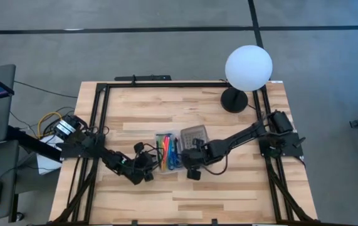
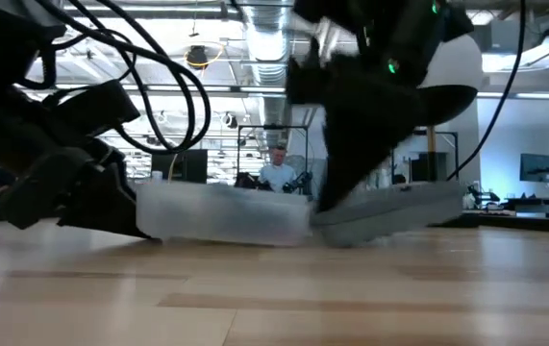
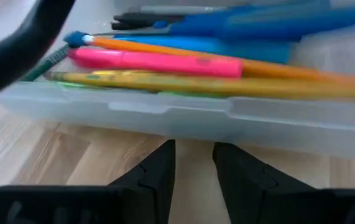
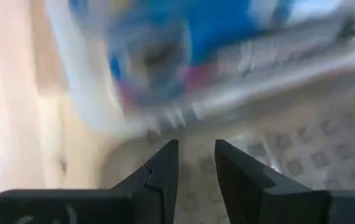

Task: Pick & place school supplies into a supply box
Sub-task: Close the gray supply box

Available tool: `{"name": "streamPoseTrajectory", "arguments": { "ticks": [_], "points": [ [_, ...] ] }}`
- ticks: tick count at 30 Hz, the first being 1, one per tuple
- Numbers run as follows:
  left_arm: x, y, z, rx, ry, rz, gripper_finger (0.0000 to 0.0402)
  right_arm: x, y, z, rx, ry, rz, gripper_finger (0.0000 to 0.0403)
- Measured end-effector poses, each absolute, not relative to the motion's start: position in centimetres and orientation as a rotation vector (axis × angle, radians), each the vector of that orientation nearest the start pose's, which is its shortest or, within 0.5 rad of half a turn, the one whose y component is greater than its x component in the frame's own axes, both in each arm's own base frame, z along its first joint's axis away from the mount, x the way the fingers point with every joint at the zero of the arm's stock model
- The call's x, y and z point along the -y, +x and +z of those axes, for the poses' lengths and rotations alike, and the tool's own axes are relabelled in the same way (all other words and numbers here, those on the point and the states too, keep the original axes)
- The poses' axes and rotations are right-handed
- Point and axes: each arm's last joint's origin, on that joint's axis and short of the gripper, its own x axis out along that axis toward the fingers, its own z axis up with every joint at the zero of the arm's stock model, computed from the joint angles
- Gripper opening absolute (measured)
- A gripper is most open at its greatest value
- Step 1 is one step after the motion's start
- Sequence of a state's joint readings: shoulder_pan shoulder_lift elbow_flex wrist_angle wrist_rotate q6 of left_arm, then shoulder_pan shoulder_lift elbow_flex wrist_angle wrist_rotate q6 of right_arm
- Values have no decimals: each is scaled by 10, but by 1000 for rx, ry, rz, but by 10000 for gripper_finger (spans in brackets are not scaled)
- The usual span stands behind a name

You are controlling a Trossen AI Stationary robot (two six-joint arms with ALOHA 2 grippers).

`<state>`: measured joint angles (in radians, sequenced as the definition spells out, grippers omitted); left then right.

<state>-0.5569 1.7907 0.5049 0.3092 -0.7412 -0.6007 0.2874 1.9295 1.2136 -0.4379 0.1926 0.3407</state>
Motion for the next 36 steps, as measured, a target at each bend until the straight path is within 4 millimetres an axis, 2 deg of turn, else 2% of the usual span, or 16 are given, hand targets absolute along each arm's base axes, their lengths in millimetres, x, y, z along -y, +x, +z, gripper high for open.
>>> {"name": "streamPoseTrajectory", "arguments": {
  "ticks": [3,8,16,20,25,29,33,36],
  "points": [
    [116,226,71,-693,31,375,112,-101,360,134,-1177,13,-102,98],
    [113,227,77,-719,24,346,112,-106,360,133,-1180,-7,-105,98],
    [108,228,79,-752,10,336,112,-120,353,155,-1151,-101,-143,98],
    [108,227,79,-754,11,339,112,-129,342,169,-1137,-187,-155,98],
    [108,227,79,-758,11,335,112,-139,310,196,-1165,-295,-227,98],
    [109,227,79,-756,13,332,112,-136,275,210,-1165,-283,-330,98],
    [111,225,79,-753,13,327,112,-128,241,205,-1124,-216,-357,98],
    [112,225,79,-750,17,327,112,-122,219,187,-1074,-183,-321,98]
  ]
}}
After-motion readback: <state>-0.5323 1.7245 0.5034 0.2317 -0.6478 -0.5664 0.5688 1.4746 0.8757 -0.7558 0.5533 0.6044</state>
